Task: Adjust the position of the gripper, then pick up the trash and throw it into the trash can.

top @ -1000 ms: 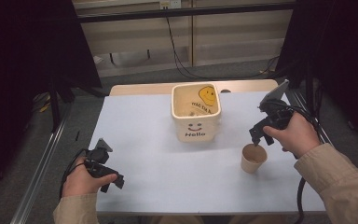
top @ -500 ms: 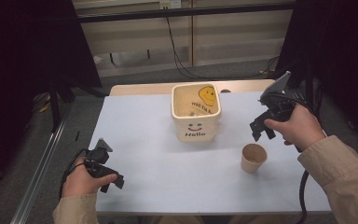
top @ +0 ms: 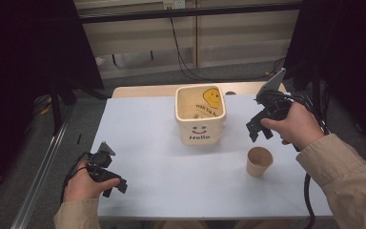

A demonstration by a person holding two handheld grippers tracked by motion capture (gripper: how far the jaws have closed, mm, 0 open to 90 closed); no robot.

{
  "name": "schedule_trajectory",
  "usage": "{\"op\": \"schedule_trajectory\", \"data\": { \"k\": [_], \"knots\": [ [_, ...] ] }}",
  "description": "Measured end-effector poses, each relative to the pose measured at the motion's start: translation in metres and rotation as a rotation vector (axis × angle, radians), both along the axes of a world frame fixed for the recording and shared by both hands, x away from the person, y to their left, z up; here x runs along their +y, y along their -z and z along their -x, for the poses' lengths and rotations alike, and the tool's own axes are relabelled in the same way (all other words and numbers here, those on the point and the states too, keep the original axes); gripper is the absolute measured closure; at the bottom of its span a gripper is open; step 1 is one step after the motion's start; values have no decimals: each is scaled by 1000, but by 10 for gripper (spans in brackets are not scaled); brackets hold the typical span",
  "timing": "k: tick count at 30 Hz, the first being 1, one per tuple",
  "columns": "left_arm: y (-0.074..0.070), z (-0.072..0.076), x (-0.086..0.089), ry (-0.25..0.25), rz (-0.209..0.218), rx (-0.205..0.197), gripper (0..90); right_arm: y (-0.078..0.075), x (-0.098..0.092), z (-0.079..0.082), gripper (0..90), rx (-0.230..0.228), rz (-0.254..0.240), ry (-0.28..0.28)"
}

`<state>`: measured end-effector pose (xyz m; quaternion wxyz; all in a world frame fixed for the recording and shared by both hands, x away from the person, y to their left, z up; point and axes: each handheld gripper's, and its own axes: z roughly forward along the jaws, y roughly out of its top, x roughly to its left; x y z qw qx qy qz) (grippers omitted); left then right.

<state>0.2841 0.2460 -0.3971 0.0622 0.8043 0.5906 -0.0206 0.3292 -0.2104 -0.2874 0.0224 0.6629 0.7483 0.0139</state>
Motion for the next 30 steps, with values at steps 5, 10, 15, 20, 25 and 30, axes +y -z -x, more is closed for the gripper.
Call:
{"op": "schedule_trajectory", "data": {
  "k": [5, 10, 15, 20, 25, 30],
  "knots": [
    [0, 0, 0, 8, 0, 3, 54, 0, 4, -1, 75, 4, 4, -1],
    [-1, -1, -1, 14, -4, 8, 54, 2, 2, -3, 74, -2, 12, 3],
    [0, -1, -1, 13, -1, 5, 53, 5, 5, -2, 72, 5, 25, -14],
    [-1, 0, -1, 20, -4, 1, 53, 12, 6, -2, 72, 10, 26, -10],
    [2, -1, -1, 21, -4, 9, 53, 25, 6, -3, 71, 16, 34, -2],
    [2, -1, -3, 13, 2, 8, 52, 39, 4, -4, 71, 26, 38, 2]
  ]
}}
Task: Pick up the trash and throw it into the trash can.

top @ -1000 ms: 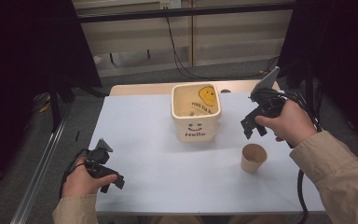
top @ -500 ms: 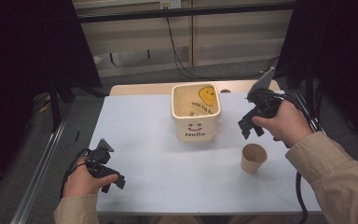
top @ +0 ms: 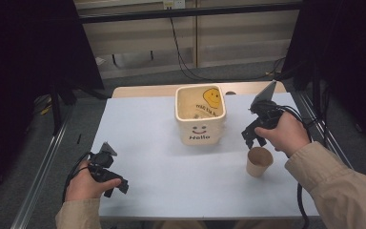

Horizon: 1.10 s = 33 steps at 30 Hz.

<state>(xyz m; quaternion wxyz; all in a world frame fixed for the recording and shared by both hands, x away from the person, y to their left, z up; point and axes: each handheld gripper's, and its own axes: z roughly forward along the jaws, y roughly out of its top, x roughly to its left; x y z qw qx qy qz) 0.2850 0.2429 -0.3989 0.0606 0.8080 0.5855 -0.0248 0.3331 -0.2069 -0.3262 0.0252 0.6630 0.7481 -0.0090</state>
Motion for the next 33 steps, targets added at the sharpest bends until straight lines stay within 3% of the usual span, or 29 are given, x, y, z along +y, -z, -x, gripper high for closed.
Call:
{"op": "schedule_trajectory", "data": {
  "k": [11, 14, 15, 20, 22, 33],
  "knots": [
    [0, 0, 0, -2, -3, -10, 52, 24, -4, 3, 76, 6, 8, 14],
    [1, 0, 0, -2, -2, -4, 52, 32, -5, 4, 80, 8, -12, 14],
    [2, 0, 1, -8, -1, -10, 52, 36, -5, 5, 82, 10, 6, 7],
    [1, 0, 0, -15, 10, 6, 51, 42, -4, 7, 82, 2, -9, 16],
    [1, -1, 0, 3, -4, -2, 51, 45, -2, 8, 83, 1, -19, 14],
    [2, 0, 1, -10, -2, -7, 50, 56, 1, 10, 110, 28, 13, -3]
  ]
}}
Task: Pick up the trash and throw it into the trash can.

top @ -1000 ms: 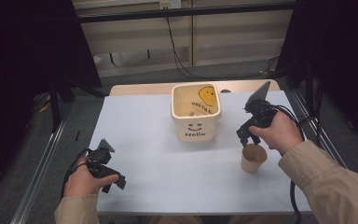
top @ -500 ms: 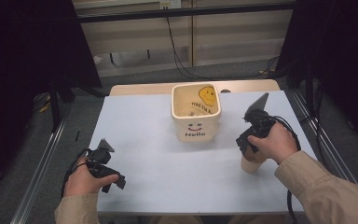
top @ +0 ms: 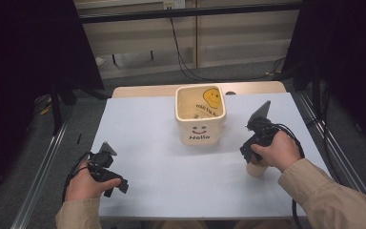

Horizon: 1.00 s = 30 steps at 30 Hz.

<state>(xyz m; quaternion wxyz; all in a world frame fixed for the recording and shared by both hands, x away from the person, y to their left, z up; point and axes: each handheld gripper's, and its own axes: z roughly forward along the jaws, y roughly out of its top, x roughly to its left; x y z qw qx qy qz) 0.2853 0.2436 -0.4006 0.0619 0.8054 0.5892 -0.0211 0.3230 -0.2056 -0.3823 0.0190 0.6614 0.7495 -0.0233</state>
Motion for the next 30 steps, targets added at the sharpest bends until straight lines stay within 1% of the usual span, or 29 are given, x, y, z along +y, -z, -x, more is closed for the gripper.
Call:
{"op": "schedule_trajectory", "data": {
  "k": [2, 4, 6, 7, 10, 11, 13, 14, 15, 16, 19, 20, 22, 23, 24, 26, 27, 28, 29, 30],
  "knots": [
    [0, 0, 0, 1, 0, -1, 50, 2, 0, 0, 122, 5, -11, -5],
    [-1, 0, 0, 4, 3, 1, 50, 2, 1, -1, 122, 7, -3, -5],
    [-1, 0, 0, -1, 4, -6, 49, 3, 1, -1, 123, 16, -1, 0],
    [-1, 0, 0, -7, 8, -3, 49, 5, 1, -2, 129, 10, -1, 0],
    [-1, 0, 0, -2, 4, -7, 49, 8, 2, -1, 146, 8, -2, -2],
    [-1, 0, 0, -1, 1, -6, 49, 10, 2, -1, 164, 24, -2, -7],
    [0, 0, -1, 4, 2, -5, 49, 11, 3, -1, 170, 27, -1, -12],
    [-1, -1, -1, 10, 3, 2, 49, 11, 3, -1, 177, 21, 0, -15],
    [0, 0, -1, 5, 9, 3, 49, 10, 2, -2, 182, 20, -1, -16],
    [0, 0, -1, 1, 7, -5, 49, 9, 2, -2, 187, 22, 0, -17],
    [-1, 0, 0, 7, 5, -3, 49, 7, 2, -2, 189, 19, 6, -22],
    [-1, 0, 0, 7, 5, -2, 49, 4, 2, -2, 190, 26, -5, -24],
    [-1, 0, 0, 8, 3, -4, 49, -4, 2, -3, 193, 21, -20, -30],
    [-1, 0, -1, 8, 1, -7, 49, -9, 3, -4, 193, 17, -12, -29],
    [-1, -1, -1, 19, 3, 1, 49, -19, 3, -5, 194, 18, -21, -34],
    [-1, -1, -1, 14, 5, 0, 49, -30, 4, -7, 195, 26, -34, -41],
    [-1, -1, -1, 14, 6, 0, 49, -36, 4, -8, 196, 22, -43, -41],
    [-1, -1, -1, 14, 6, 0, 49, -42, 4, -9, 197, 17, -48, -56],
    [-1, -1, -1, 15, 5, 0, 49, -42, 4, -9, 197, 17, -48, -56],
    [-1, -1, -1, 15, 3, -5, 49, -47, 5, -10, 198, 20, -49, -49]
  ]
}}
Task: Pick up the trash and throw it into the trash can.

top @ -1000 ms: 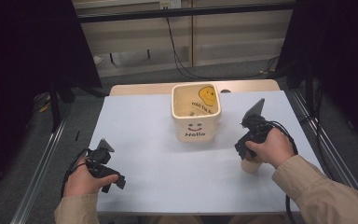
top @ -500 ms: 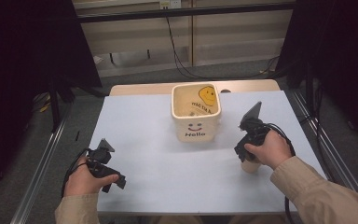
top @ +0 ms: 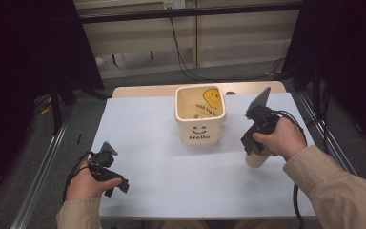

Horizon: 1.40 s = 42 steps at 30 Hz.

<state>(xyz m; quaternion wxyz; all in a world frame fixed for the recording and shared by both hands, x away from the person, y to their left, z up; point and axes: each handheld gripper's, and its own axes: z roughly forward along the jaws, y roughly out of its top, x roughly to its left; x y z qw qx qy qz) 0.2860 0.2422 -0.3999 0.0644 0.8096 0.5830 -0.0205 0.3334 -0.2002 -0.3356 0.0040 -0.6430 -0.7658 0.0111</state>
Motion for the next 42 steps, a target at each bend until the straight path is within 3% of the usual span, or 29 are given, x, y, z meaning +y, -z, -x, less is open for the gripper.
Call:
{"op": "schedule_trajectory", "data": {
  "k": [1, 16, 26, 33, 42],
  "knots": [
    [0, 0, 0, 5, 2, 2, 49, -9, 1, -2, 199, -5, 0, -13],
    [-2, 0, 1, 13, 8, 6, 49, -59, 17, -20, 202, -7, 40, -61],
    [-4, 0, 1, 18, 16, 9, 49, -81, 25, -36, 203, -13, 52, -79],
    [-5, 2, 3, 15, 24, -17, 49, -103, 37, -49, 203, -18, 62, -99],
    [-5, 2, 3, 16, 26, -6, 49, -123, 41, -62, 203, -16, 57, -105]
  ]
}}
